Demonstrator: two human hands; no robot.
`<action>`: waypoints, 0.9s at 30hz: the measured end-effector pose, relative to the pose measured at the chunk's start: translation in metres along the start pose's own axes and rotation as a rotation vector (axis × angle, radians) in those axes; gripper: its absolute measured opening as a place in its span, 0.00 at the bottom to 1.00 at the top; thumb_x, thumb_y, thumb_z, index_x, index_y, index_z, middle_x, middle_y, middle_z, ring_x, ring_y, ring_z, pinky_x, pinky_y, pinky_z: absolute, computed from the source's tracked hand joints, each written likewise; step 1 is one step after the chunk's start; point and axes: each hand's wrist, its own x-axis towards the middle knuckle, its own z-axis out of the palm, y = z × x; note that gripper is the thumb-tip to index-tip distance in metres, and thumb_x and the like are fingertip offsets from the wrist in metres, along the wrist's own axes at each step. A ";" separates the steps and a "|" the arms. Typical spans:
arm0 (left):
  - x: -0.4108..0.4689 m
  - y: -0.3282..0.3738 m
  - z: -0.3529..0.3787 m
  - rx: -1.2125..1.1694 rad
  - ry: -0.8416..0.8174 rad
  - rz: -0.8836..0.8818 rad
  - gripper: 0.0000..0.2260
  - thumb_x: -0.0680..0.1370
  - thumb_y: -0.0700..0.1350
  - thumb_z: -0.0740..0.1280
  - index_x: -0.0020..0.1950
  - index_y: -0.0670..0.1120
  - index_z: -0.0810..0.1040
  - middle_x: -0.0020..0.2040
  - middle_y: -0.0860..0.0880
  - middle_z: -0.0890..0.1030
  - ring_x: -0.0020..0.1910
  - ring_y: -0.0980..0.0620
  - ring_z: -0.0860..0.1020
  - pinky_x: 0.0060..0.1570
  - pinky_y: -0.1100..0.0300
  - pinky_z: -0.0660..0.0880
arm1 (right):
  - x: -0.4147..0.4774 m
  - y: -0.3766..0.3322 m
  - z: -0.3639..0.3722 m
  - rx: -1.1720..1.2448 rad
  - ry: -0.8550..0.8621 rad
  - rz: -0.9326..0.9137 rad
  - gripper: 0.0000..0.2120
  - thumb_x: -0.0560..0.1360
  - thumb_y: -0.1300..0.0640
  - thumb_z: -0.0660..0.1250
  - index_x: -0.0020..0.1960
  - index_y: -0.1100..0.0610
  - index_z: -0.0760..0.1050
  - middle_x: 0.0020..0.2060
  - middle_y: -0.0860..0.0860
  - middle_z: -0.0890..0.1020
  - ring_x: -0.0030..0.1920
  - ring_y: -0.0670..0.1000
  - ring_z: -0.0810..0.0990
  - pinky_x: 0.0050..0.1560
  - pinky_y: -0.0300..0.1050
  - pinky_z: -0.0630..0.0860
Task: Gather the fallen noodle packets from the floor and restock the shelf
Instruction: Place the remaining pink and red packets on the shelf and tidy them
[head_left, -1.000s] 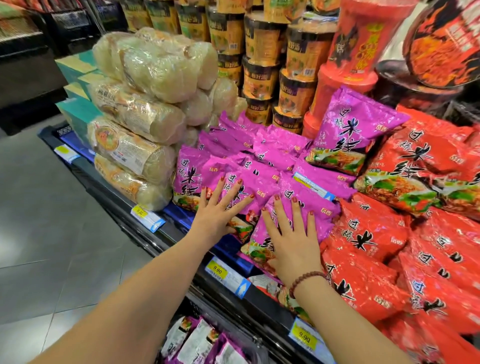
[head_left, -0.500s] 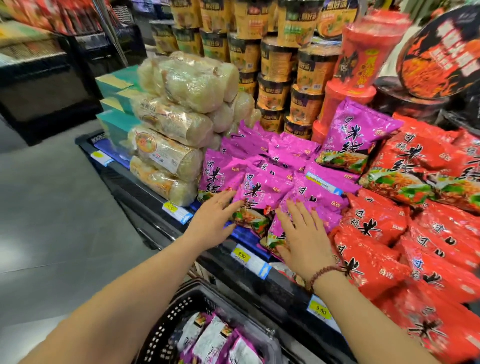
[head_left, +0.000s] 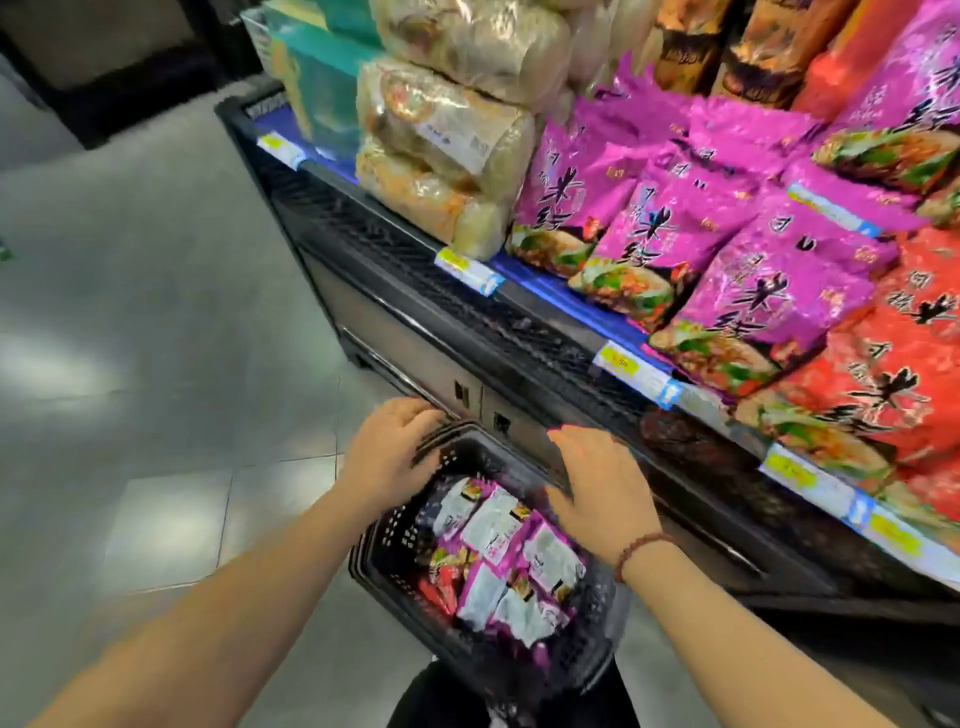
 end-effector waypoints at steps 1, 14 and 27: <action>-0.016 -0.007 0.008 0.004 -0.029 -0.045 0.20 0.71 0.52 0.62 0.59 0.44 0.79 0.55 0.43 0.81 0.54 0.40 0.79 0.51 0.49 0.78 | -0.002 -0.003 0.014 0.021 -0.057 0.013 0.31 0.63 0.52 0.78 0.63 0.59 0.76 0.59 0.56 0.79 0.58 0.59 0.79 0.55 0.54 0.77; -0.138 -0.100 0.189 0.076 -0.285 -0.413 0.36 0.68 0.63 0.63 0.72 0.46 0.71 0.72 0.38 0.69 0.72 0.34 0.66 0.62 0.36 0.70 | 0.020 0.012 0.247 0.142 -0.512 0.156 0.35 0.75 0.47 0.66 0.77 0.54 0.56 0.74 0.53 0.62 0.73 0.55 0.61 0.70 0.48 0.62; -0.171 -0.146 0.322 -0.026 0.048 -0.576 0.33 0.71 0.51 0.69 0.74 0.44 0.66 0.76 0.41 0.63 0.76 0.40 0.57 0.74 0.47 0.58 | 0.035 0.033 0.449 0.111 -0.607 0.413 0.49 0.69 0.36 0.70 0.78 0.49 0.45 0.78 0.54 0.43 0.77 0.59 0.44 0.73 0.58 0.54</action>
